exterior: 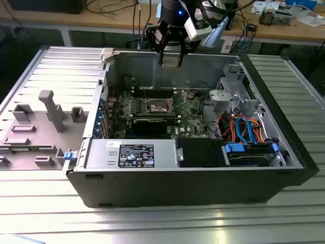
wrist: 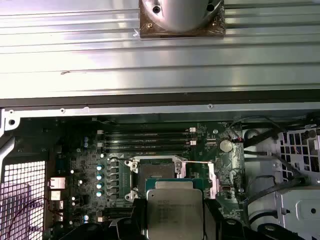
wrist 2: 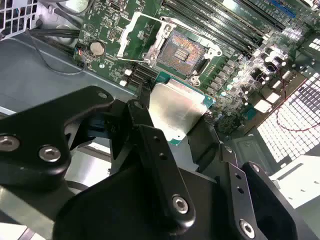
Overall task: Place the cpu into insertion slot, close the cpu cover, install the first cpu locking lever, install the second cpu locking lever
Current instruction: 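Place the cpu into insertion slot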
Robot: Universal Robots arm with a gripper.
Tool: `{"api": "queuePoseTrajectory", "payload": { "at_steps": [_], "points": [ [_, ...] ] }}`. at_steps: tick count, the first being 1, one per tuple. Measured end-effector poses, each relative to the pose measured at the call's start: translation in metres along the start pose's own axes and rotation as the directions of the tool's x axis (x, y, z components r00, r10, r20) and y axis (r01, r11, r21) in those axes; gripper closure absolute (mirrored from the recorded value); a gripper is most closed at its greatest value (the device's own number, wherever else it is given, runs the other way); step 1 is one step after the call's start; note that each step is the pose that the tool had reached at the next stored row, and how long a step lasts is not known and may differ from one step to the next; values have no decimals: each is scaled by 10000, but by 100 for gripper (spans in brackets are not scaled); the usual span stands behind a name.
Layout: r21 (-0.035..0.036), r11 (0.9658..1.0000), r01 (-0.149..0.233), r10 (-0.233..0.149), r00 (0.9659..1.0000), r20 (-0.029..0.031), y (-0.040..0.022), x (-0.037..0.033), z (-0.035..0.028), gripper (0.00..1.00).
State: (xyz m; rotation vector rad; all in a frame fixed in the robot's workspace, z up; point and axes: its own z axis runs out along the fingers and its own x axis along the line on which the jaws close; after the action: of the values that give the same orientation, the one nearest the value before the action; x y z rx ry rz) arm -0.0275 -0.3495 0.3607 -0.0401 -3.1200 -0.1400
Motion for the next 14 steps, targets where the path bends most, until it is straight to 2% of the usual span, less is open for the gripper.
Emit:
{"api": "queuePoseTrajectory", "payload": {
  "at_steps": [5, 9, 12, 14],
  "points": [
    [0, 10000, 1, -1, 10000, 0, 0, 1, 0, 45],
    [-4, 9998, -209, 209, 9998, 18, 0, 26, 1, 45],
    [-5, 9997, -231, 231, 9997, 20, -1, 62, 4, 45],
    [-5, 9997, -229, 229, 9997, 20, -1, 63, 4, 45]
  ]
}}
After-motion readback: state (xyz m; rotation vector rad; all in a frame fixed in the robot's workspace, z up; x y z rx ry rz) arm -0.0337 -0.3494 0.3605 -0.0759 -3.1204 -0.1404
